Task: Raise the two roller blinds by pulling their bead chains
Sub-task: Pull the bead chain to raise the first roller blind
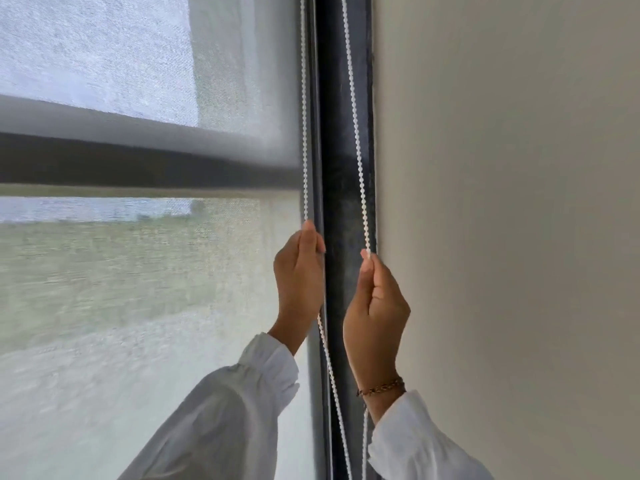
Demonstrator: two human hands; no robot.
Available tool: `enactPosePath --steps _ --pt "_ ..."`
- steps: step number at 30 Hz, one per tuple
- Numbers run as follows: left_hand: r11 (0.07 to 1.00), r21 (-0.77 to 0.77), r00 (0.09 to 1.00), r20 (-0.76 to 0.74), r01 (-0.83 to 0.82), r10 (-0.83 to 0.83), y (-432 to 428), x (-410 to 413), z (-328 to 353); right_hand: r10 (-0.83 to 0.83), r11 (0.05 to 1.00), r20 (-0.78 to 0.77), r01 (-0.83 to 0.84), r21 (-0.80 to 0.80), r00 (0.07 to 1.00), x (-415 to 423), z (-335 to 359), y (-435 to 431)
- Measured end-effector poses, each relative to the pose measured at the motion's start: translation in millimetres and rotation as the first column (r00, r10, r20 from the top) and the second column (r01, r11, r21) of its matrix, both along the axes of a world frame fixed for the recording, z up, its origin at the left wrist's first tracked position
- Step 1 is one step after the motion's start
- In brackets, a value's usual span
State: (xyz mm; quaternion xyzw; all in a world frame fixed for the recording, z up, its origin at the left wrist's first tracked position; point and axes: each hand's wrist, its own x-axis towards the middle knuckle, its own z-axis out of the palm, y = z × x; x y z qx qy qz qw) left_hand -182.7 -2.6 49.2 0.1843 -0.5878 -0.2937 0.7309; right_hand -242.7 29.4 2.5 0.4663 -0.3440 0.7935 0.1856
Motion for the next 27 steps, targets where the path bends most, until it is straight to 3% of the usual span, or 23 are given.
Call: enactPosePath --steps 6,10,12,14,15,17,19,20,24,27 --pt "0.998 -0.038 0.998 -0.022 0.056 -0.057 47 23 -2 -0.011 0.996 0.066 0.006 0.084 0.998 18 8 38" --pt "0.99 -0.128 0.999 0.007 0.052 -0.052 82 28 1 -0.124 0.986 -0.035 0.119 -0.113 0.992 22 19 67" --pt "0.987 -0.157 0.999 0.008 0.044 -0.043 98 32 2 -0.019 0.988 -0.104 0.003 -0.151 0.994 26 30 86" --pt "0.988 -0.145 0.998 0.004 0.061 -0.061 112 34 4 0.224 0.973 -0.039 -0.226 -0.038 0.974 28 48 104" --pt "0.989 -0.126 0.997 0.002 0.08 -0.08 119 35 5 0.386 0.92 0.051 -0.388 0.054 0.921 28 59 112" --pt "0.986 -0.083 0.99 -0.004 0.144 -0.144 135 36 4 0.687 0.67 0.247 -0.727 0.15 0.683 24 81 127" --pt "0.981 -0.045 0.981 -0.011 0.191 -0.191 150 36 1 0.842 0.38 0.356 -0.914 0.142 0.405 19 98 141" --pt "0.982 -0.029 0.982 -0.009 0.187 -0.187 157 36 0 0.873 0.285 0.369 -0.947 0.146 0.32 17 105 149" --pt "0.998 -0.062 0.997 0.075 -0.027 0.031 188 25 -4 0.932 0.063 0.346 -0.987 0.145 0.111 17 127 183" --pt "0.958 -0.219 0.967 0.131 -0.186 0.218 219 10 -7 0.939 0.082 0.313 -0.977 0.199 0.143 14 138 212"
